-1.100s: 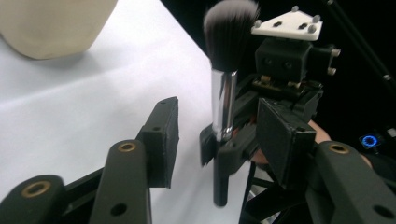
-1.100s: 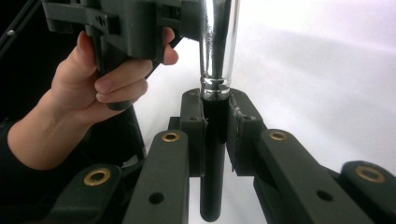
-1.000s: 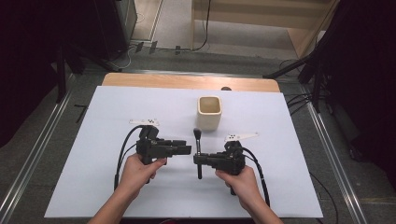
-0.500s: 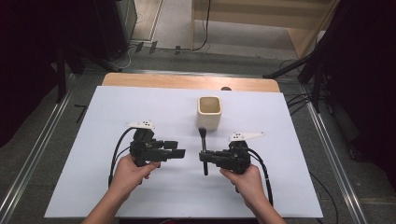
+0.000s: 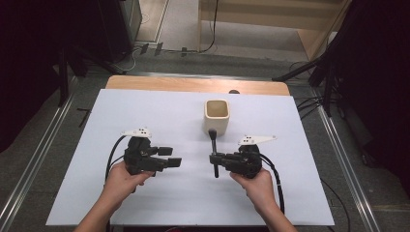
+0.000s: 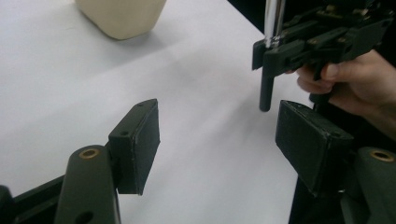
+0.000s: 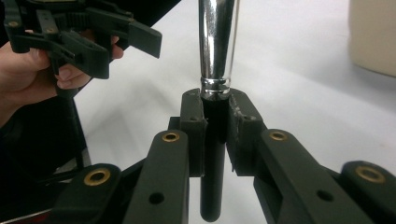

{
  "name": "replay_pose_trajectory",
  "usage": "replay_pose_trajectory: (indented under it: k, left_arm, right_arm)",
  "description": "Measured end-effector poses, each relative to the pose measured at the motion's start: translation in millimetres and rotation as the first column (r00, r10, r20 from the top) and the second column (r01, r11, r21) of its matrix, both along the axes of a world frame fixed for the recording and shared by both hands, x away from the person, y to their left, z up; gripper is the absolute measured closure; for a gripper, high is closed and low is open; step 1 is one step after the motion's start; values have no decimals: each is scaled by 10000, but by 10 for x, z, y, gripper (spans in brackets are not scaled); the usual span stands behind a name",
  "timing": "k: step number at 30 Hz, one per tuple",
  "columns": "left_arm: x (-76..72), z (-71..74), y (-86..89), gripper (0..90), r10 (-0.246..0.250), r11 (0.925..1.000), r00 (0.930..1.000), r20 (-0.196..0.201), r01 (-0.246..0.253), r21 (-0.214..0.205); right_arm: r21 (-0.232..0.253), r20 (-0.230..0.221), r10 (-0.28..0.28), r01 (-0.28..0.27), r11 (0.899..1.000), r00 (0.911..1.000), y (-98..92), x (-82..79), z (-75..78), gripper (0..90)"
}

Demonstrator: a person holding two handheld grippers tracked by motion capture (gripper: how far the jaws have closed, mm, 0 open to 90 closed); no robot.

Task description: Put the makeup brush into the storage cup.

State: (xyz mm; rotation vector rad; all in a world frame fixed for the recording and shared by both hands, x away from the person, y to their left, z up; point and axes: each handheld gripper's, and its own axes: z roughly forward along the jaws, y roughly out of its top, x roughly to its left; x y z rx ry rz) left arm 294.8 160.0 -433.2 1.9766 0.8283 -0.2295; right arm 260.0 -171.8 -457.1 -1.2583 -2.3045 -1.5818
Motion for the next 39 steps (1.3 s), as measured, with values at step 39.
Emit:
replay_pose_trajectory:
  k: [39]
  left_arm:
    - [-162,-103,292,265,-179,9776,9777,2095,-268,2087]
  right_arm:
    - [-537,1654,-1196,1300,9901,9789,-125,120,233,793]
